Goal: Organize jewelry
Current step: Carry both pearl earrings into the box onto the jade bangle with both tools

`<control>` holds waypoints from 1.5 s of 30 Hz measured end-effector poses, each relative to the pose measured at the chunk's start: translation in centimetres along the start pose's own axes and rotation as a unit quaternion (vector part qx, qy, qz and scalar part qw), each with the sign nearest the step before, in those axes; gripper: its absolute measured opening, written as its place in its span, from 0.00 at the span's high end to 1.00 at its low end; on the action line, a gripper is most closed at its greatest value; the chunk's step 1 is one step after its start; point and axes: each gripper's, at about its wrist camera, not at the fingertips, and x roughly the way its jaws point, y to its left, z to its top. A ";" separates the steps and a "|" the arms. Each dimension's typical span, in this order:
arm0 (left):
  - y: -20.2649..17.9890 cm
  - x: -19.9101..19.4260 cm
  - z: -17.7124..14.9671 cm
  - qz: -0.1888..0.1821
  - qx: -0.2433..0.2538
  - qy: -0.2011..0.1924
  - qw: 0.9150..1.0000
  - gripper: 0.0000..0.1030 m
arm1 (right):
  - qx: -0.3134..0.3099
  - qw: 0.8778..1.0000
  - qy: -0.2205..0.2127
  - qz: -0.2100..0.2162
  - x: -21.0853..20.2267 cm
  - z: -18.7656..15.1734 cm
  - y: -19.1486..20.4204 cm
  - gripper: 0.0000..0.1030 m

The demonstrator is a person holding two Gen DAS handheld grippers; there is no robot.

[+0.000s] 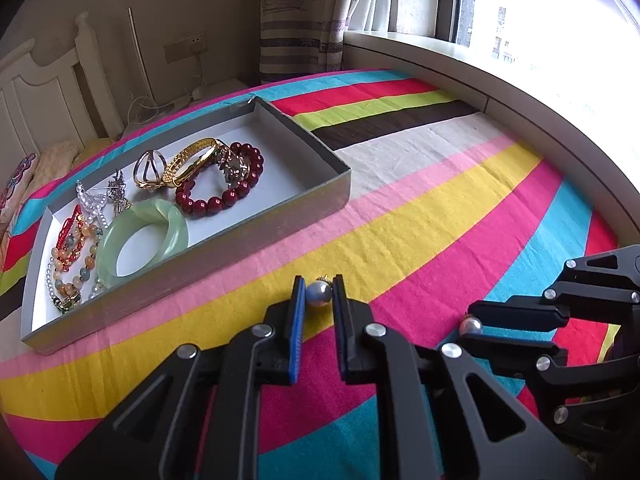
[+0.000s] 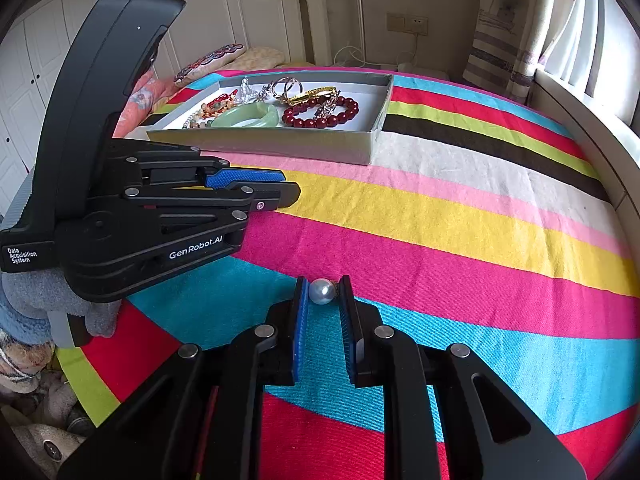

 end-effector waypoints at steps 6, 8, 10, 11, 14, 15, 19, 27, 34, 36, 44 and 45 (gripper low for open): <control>1.2 -1.9 -0.4 0.003 -0.025 -0.030 0.999 0.88 | 0.005 1.000 -0.007 -0.004 -0.3 0.1 -0.1 0.84; 2.3 -2.7 -0.4 0.001 -0.040 -0.039 0.998 0.88 | 0.005 1.000 -0.007 -0.005 -0.5 0.2 -0.1 0.84; 3.6 -3.5 -0.4 0.002 -0.057 -0.050 0.997 0.88 | -0.005 1.000 -0.008 -0.009 -0.5 0.6 0.4 0.84; 4.1 -3.9 -0.4 0.002 -0.065 -0.054 0.996 0.88 | -0.010 1.000 -0.010 -0.010 -0.5 0.9 0.6 0.84; 6.2 -5.1 -0.3 0.005 -0.088 -0.068 0.994 0.88 | -0.024 0.999 -0.022 -0.013 -0.7 2.2 1.4 0.84; 6.9 -5.4 -0.3 0.008 -0.094 -0.071 0.993 0.88 | -0.028 0.999 -0.028 -0.013 -0.8 2.7 1.7 0.84; 8.6 -6.1 -0.3 0.014 -0.109 -0.080 0.991 0.88 | -0.042 0.998 -0.056 -0.009 -0.8 4.7 2.8 0.84; 11.4 -5.3 0.3 -0.001 -0.147 -0.088 0.985 0.88 | -0.054 0.994 -0.097 0.022 0.6 8.6 4.5 0.84; 14.5 -4.0 1.1 -0.029 -0.208 -0.095 0.973 0.88 | -0.060 0.994 -0.093 0.019 4.3 11.9 6.2 0.84; 15.0 -3.6 1.1 -0.034 -0.220 -0.096 0.970 0.88 | -0.062 0.994 -0.086 0.022 5.6 12.4 6.7 0.84; 16.6 -3.0 0.1 -0.058 -0.256 -0.121 0.957 0.88 | -0.077 0.994 -0.071 0.019 8.2 13.4 8.2 0.84; 16.6 -3.0 0.0 -0.061 -0.257 -0.127 0.956 0.88 | -0.077 0.994 -0.071 0.015 8.4 13.4 8.3 0.84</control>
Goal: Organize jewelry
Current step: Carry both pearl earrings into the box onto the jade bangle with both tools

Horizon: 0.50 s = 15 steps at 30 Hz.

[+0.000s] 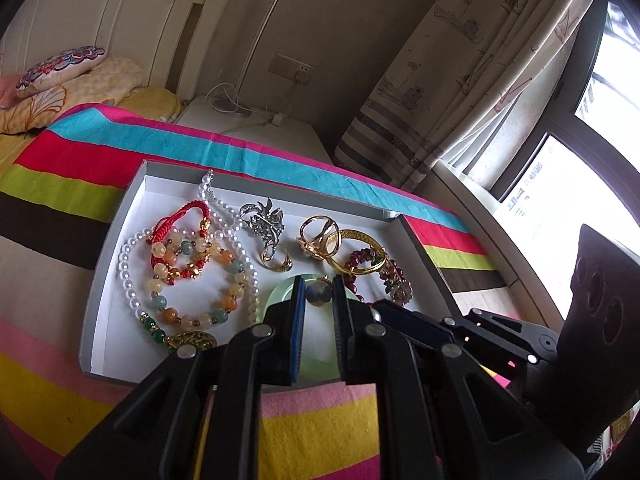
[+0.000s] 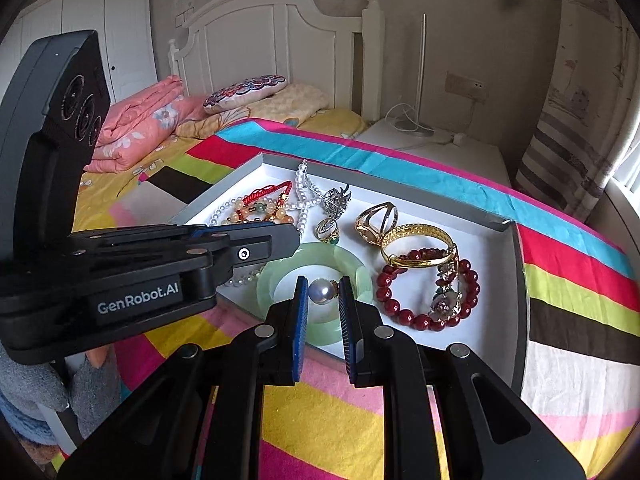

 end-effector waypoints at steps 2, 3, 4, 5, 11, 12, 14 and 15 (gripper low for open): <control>0.2 -0.2 -0.1 -0.007 -0.001 -0.007 1.000 0.88 | 0.001 1.000 -0.004 -0.005 0.3 0.0 0.0 0.84; 0.2 -0.2 0.0 -0.011 0.000 -0.009 1.000 0.88 | 0.005 1.000 -0.007 -0.005 0.5 -0.1 0.0 0.84; 0.2 -0.2 0.0 -0.015 0.002 -0.009 1.000 0.88 | 0.007 1.000 -0.005 -0.006 0.7 -0.1 0.1 0.84; 0.1 -0.2 0.0 -0.017 0.006 -0.008 1.000 0.88 | 0.004 1.000 -0.003 -0.009 0.9 0.0 0.3 0.84; 0.3 0.4 -0.1 -0.018 0.010 0.006 1.000 0.88 | -0.012 1.000 -0.015 -0.018 0.6 0.2 1.1 0.84; 0.3 0.4 -0.1 -0.019 0.010 0.008 1.000 0.88 | -0.013 1.000 -0.014 -0.018 0.6 0.2 1.1 0.84; 0.2 0.6 -0.2 -0.016 0.013 0.011 1.000 0.88 | -0.015 1.000 -0.011 -0.020 0.8 0.2 1.1 0.84; 0.2 0.6 -0.2 -0.015 0.016 0.012 1.000 0.88 | -0.014 1.000 -0.009 -0.020 0.8 0.2 1.1 0.84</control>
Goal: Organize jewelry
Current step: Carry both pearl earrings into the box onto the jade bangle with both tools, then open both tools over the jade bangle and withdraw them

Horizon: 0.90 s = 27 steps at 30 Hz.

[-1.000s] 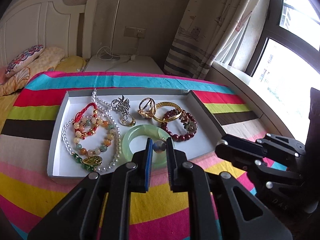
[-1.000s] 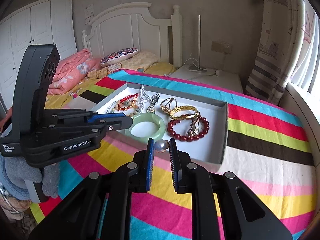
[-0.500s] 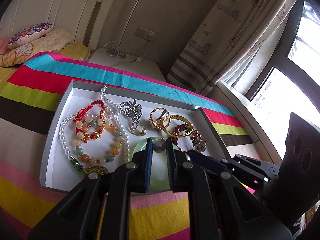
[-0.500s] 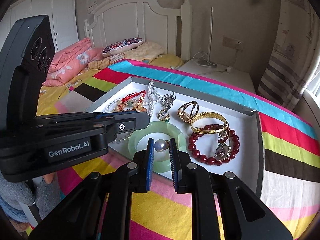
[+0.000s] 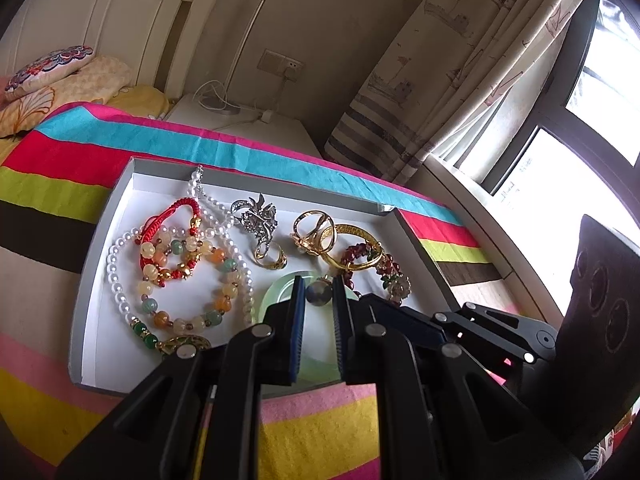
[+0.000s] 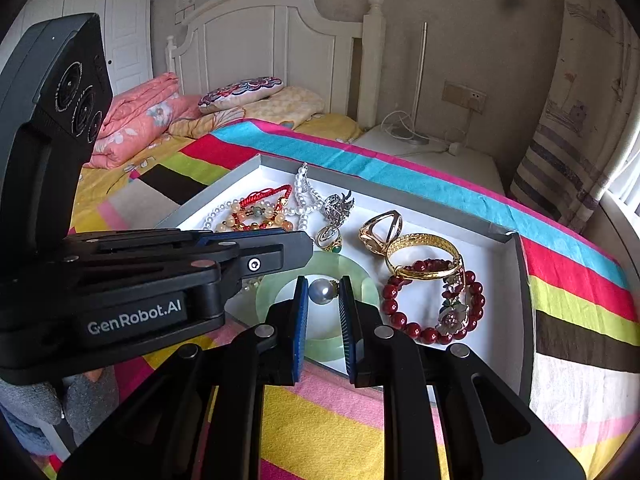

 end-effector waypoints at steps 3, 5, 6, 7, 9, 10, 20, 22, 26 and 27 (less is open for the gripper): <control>-0.1 0.3 -0.1 -0.001 0.003 0.005 1.000 0.88 | 0.003 1.000 0.001 0.000 0.0 -0.1 -0.1 0.84; 0.0 0.4 -0.2 0.003 0.001 0.005 1.000 0.80 | 0.006 1.000 0.005 0.000 0.2 0.0 -0.2 0.84; 0.1 0.3 -0.1 0.004 -0.003 0.003 1.000 0.75 | 0.007 1.000 0.007 0.001 0.3 -0.1 -0.3 0.83; 0.4 0.1 -0.1 0.003 -0.012 -0.004 1.000 0.60 | 0.008 1.000 0.009 0.003 0.3 -0.1 -0.3 0.83; 1.1 -0.9 0.1 0.004 -0.034 -0.028 0.999 0.41 | 0.015 1.000 0.010 0.004 0.3 -0.1 -0.6 0.79; 1.5 -1.5 0.2 0.005 -0.047 -0.043 0.998 0.35 | 0.021 1.000 0.006 0.004 0.1 -0.2 -0.8 0.73; 1.2 -8.1 1.5 0.177 -0.052 -0.173 0.967 0.02 | 0.132 0.989 -0.070 -0.014 -4.6 0.0 -4.7 0.30; 0.3 -8.3 1.3 0.203 -0.021 -0.164 0.965 0.02 | 0.148 0.986 -0.081 -0.011 -5.6 -0.2 -4.7 0.25; -0.4 -7.5 0.0 0.227 0.011 -0.134 0.964 0.02 | 0.143 0.985 -0.089 -0.046 -6.4 -0.8 -3.3 0.16; -0.5 -7.4 -0.3 0.231 0.016 -0.130 0.964 0.02 | 0.147 0.983 -0.091 -0.055 -6.3 -1.1 -3.2 0.16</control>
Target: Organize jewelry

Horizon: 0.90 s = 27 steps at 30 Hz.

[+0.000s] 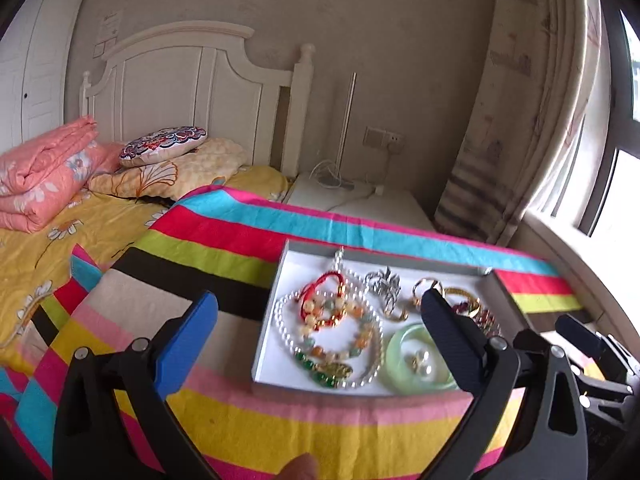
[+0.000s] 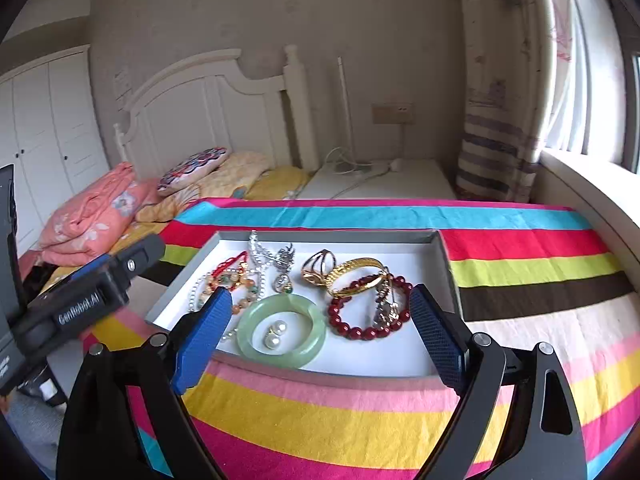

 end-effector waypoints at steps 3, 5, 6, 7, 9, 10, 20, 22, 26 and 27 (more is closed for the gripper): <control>0.0 -0.1 -0.8 -0.012 0.009 0.004 1.000 0.02 | 0.010 1.000 0.001 -0.017 0.4 -1.0 -0.2 0.16; 0.1 -0.3 -1.2 -0.012 0.011 0.006 1.000 0.02 | 0.012 1.000 0.003 -0.024 0.6 -1.4 -0.4 0.16; 0.2 -0.3 -1.3 -0.010 0.011 0.008 1.000 0.02 | 0.013 1.000 0.005 -0.026 0.7 -1.7 -0.5 0.16; 0.3 -0.3 -1.5 -0.010 0.011 0.010 1.000 0.02 | 0.017 0.999 0.011 -0.029 0.8 -1.9 -0.6 0.16; 0.2 -0.3 -1.7 -0.016 0.016 0.018 1.000 0.02 | 0.027 0.999 0.014 -0.031 0.7 -2.1 -0.9 0.16; 0.0 -0.4 -1.8 -0.020 0.021 0.021 0.999 0.02 | 0.029 0.999 0.010 -0.032 0.4 -2.2 -1.0 0.16; -1.5 0.0 -2.6 -0.037 0.059 0.042 0.997 0.02 | 0.022 0.997 0.042 -0.058 1.7 -2.0 -1.0 0.16; -1.4 0.6 -2.6 -0.037 0.059 0.049 0.996 0.02 | 0.021 0.997 0.047 -0.064 2.2 -1.9 -0.9 0.16; -1.1 1.4 -2.5 -0.039 0.053 0.061 0.996 0.02 | 0.021 0.995 0.064 -0.071 3.3 -1.8 -0.9 0.16; -1.0 1.5 -2.5 -0.039 0.050 0.062 0.996 0.02 | 0.021 0.995 0.069 -0.073 3.5 -1.8 -0.9 0.16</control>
